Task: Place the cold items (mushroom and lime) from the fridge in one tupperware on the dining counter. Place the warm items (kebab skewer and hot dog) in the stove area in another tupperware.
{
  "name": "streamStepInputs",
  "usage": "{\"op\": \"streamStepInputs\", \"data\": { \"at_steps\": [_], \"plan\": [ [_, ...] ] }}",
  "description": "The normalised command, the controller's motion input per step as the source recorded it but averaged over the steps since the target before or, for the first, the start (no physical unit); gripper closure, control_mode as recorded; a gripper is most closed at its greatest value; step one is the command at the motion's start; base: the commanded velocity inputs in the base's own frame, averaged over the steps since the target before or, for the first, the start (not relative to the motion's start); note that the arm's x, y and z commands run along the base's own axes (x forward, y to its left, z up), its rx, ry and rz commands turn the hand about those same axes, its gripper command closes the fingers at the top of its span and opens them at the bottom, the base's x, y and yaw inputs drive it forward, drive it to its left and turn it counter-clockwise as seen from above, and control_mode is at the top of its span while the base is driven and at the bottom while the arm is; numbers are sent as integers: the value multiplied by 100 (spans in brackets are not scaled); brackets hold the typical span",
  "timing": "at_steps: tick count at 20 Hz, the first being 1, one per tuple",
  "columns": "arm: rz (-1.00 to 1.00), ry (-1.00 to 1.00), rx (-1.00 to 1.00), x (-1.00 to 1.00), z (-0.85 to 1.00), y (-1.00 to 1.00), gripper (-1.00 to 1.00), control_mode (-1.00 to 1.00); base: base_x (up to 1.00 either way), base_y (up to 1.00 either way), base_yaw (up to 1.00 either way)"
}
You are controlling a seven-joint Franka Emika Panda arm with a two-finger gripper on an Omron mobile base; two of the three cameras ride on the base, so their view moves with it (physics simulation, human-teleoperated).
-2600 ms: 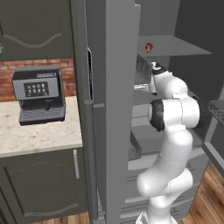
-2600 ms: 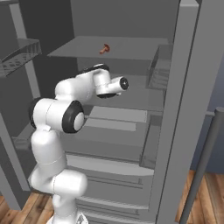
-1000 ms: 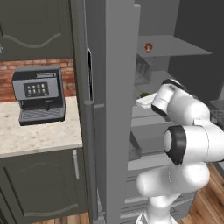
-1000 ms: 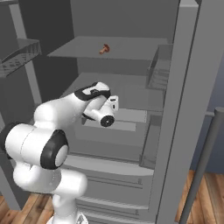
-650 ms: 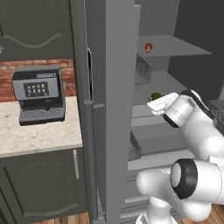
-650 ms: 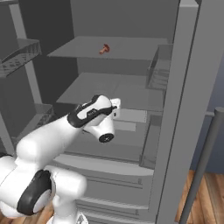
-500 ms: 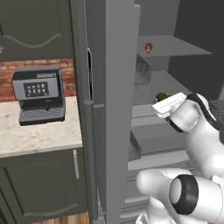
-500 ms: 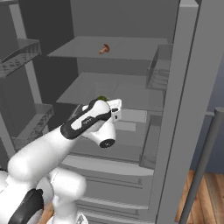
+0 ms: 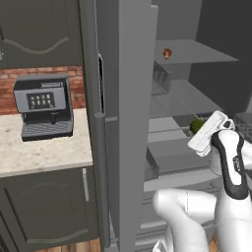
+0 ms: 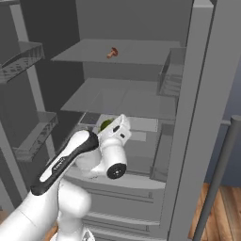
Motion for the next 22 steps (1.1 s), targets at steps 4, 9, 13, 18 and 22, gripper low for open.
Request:
{"op": "streamStepInputs", "data": {
  "at_steps": [4, 9, 13, 18, 22],
  "plan": [
    [11, 21, -93, -99, 0, -1, 100, -100, 0, 0, 0],
    [16, 28, -100, -97, 0, 9, 100, -100, 0, 0, 0],
    [17, 26, -100, -89, -6, 55, 100, -100, 0, 0, 0],
    [33, 19, -67, -42, -32, 65, 100, -100, 0, 0, 0],
    [25, -1, -17, -35, -48, -4, 100, -100, 0, 0, 0]
  ]
}}
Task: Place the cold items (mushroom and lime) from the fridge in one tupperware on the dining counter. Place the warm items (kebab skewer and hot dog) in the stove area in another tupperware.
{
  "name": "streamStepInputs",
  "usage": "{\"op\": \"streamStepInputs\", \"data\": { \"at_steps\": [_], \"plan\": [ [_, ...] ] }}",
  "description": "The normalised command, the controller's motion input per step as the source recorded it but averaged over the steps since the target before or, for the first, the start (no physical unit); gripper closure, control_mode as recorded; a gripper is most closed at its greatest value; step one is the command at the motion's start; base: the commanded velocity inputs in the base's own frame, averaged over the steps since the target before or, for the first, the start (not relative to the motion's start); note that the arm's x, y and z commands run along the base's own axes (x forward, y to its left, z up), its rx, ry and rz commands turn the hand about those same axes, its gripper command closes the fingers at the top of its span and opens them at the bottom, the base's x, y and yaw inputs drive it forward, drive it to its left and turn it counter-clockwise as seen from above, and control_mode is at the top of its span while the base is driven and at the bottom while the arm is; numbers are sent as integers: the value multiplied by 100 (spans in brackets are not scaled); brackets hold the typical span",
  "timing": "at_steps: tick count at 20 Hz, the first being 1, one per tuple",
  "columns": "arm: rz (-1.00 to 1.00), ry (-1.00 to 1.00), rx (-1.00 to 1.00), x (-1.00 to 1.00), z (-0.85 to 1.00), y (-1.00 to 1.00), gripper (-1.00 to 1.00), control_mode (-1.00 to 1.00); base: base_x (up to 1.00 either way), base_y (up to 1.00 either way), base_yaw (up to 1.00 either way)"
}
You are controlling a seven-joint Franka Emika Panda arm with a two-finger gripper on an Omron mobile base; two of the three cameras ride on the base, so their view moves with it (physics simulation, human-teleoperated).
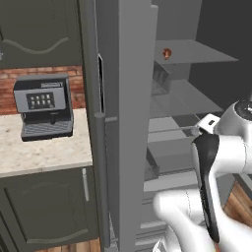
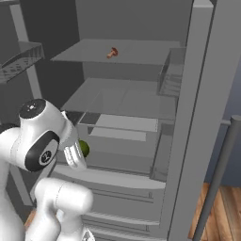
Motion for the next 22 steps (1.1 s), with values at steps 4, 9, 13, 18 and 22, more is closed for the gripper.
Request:
{"op": "streamStepInputs", "data": {
  "at_steps": [4, 9, 13, 18, 22],
  "plan": [
    [10, -3, -10, -34, -30, 0, 100, -100, 0, 0, 0],
    [4, -8, -8, -51, -18, 0, 100, -100, 0, 0, 0],
    [1, -8, -4, -49, -10, 0, 100, 100, -21, 0, -1],
    [0, 0, 0, 0, 0, 0, 100, 100, -83, -3, -25],
    [0, 0, 0, 0, 0, 0, 100, 100, -66, -17, -42]
  ]
}}
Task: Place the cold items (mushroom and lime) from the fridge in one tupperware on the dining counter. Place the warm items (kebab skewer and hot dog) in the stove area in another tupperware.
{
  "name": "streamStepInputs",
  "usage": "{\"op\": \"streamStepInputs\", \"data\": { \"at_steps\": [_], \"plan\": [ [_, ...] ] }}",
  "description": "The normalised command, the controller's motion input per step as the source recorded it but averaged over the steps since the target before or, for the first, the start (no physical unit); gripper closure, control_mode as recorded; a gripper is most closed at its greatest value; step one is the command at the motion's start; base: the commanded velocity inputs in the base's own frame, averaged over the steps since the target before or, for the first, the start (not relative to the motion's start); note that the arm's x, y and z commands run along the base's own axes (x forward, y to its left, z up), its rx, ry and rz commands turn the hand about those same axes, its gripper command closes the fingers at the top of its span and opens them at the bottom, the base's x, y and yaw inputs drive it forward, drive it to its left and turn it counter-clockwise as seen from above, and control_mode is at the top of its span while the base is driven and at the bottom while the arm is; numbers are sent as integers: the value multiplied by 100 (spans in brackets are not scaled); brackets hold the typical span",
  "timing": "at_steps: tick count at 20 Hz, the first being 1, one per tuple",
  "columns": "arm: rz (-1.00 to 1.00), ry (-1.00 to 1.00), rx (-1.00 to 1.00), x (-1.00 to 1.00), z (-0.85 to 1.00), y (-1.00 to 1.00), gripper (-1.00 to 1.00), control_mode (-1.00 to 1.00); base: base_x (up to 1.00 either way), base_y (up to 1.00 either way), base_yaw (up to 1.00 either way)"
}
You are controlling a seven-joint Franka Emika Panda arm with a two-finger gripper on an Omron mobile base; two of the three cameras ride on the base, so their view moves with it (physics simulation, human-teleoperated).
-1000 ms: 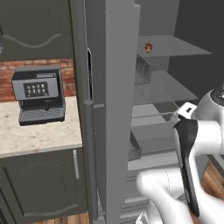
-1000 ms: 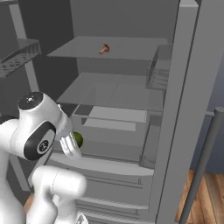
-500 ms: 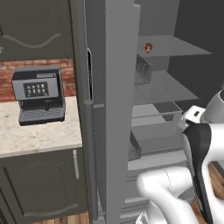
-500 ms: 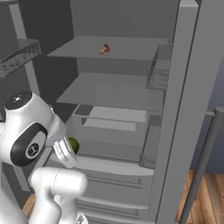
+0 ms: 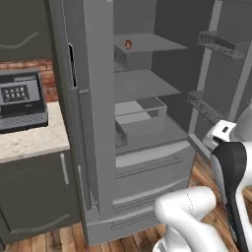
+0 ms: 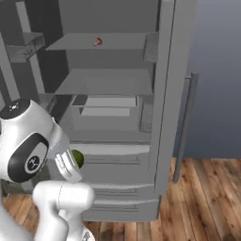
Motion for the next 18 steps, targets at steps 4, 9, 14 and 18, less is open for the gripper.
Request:
{"op": "streamStepInputs", "data": {
  "at_steps": [4, 9, 14, 18],
  "plan": [
    [0, 0, 0, 0, 0, 0, 100, 100, -29, -28, -55],
    [0, 0, 0, 0, 0, 0, 100, 100, -2, -38, -59],
    [0, 0, 0, 0, 0, 0, 100, 100, 0, -48, -57],
    [0, 0, 0, 0, 0, 0, 100, 100, 3, -47, -61]
  ]
}}
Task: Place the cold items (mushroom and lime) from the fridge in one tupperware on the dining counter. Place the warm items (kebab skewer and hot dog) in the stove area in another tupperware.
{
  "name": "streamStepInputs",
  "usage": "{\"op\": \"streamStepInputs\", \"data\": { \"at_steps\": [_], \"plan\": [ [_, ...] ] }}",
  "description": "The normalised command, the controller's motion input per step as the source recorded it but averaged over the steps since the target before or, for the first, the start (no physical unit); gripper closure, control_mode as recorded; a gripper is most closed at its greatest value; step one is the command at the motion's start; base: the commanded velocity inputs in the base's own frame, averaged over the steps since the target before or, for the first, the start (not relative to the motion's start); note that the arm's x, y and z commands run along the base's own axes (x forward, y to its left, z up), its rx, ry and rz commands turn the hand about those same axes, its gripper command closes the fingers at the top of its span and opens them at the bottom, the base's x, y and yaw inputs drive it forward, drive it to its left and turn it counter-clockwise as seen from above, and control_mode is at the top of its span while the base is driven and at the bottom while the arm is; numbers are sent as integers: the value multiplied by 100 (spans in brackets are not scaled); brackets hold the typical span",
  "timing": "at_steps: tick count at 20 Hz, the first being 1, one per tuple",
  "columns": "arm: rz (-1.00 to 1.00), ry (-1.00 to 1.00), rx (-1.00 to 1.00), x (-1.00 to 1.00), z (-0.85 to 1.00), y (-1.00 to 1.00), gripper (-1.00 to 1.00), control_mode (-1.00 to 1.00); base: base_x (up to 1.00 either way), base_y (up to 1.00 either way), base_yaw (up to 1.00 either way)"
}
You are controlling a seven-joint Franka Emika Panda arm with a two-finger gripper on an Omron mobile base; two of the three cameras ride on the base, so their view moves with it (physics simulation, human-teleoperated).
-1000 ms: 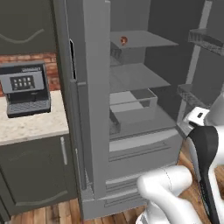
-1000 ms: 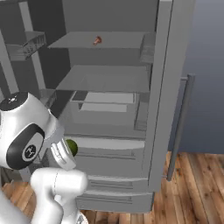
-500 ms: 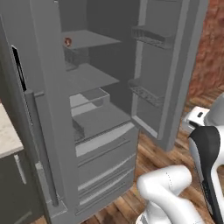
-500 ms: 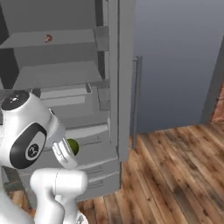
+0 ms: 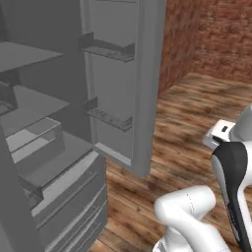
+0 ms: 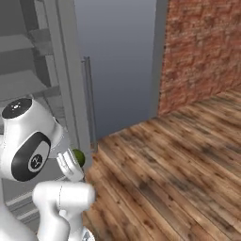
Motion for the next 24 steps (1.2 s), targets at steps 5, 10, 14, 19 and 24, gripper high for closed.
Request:
{"op": "streamStepInputs", "data": {
  "at_steps": [5, 10, 14, 19, 24],
  "plan": [
    [0, 0, 0, 0, 0, 0, 100, 100, 1, -43, -64],
    [0, 0, 0, 0, 0, 0, 100, 100, 4, -42, -65],
    [0, 0, 0, 0, 0, 0, 100, 100, 19, -42, -56],
    [0, 0, 0, 0, 0, 0, 100, 100, 79, -6, -31],
    [0, 0, 0, 0, 0, 0, 100, 100, 100, 0, -25]
  ]
}}
